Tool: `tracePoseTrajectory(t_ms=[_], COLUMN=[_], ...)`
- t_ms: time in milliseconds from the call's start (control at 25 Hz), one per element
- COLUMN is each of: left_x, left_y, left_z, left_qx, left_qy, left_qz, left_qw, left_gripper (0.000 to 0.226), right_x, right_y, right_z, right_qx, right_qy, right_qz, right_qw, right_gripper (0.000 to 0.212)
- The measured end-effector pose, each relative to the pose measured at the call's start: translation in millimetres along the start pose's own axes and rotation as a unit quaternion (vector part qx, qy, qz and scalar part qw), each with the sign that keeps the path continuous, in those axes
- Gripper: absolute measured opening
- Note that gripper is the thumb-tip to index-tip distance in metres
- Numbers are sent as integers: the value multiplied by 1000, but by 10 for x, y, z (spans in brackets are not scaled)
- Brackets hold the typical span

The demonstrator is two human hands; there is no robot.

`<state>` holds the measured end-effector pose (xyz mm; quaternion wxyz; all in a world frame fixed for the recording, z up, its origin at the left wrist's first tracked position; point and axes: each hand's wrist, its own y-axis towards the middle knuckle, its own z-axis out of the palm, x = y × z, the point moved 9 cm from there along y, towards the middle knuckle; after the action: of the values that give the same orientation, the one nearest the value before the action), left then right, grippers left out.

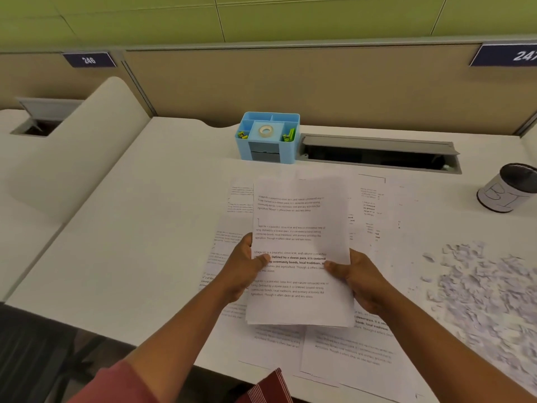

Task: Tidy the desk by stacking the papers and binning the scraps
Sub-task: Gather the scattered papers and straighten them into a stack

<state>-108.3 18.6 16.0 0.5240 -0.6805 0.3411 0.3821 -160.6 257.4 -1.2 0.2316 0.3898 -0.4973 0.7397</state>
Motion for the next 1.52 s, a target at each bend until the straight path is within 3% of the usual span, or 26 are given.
tracePoseTrajectory(t_ms=[360,480,560,720,840,960,1160,1320,1520], left_x=[211,283,355,463,546,582,576,522,279], left_y=[209,338,397,435,484,511,602,794,1005], left_z=[-407,-798,-1046,-1191,-1176,-1184,-1432,-1597,-1689], left_qx=[-45,-123,-167,-148,-138,-140,-198,-208,-182], left_qy=[-11,108,222,347,335,250,140,58,170], left_qz=[-96,-84,-105,-151,-134,-105,-61,-79,-38], left_qw=[994,983,955,914,922,952,968,973,968], left_gripper=[43,48,64,90,93,77,21,12,18], right_x=[-138,-117,-109,-127,-160,-210,-226,-241,-177], right_y=[280,402,505,706,768,784,816,809,771], right_z=[-26,-61,-83,-93,-55,-67,-115,-103,-51], right_qx=[-66,-101,-123,-151,-149,-132,-119,-118,-126], right_qy=[14,46,66,83,85,80,104,114,122], right_qz=[13,8,6,12,26,47,62,61,61], right_qw=[998,994,990,985,985,987,985,984,983], right_gripper=[29,25,24,32,29,29,36,37,30])
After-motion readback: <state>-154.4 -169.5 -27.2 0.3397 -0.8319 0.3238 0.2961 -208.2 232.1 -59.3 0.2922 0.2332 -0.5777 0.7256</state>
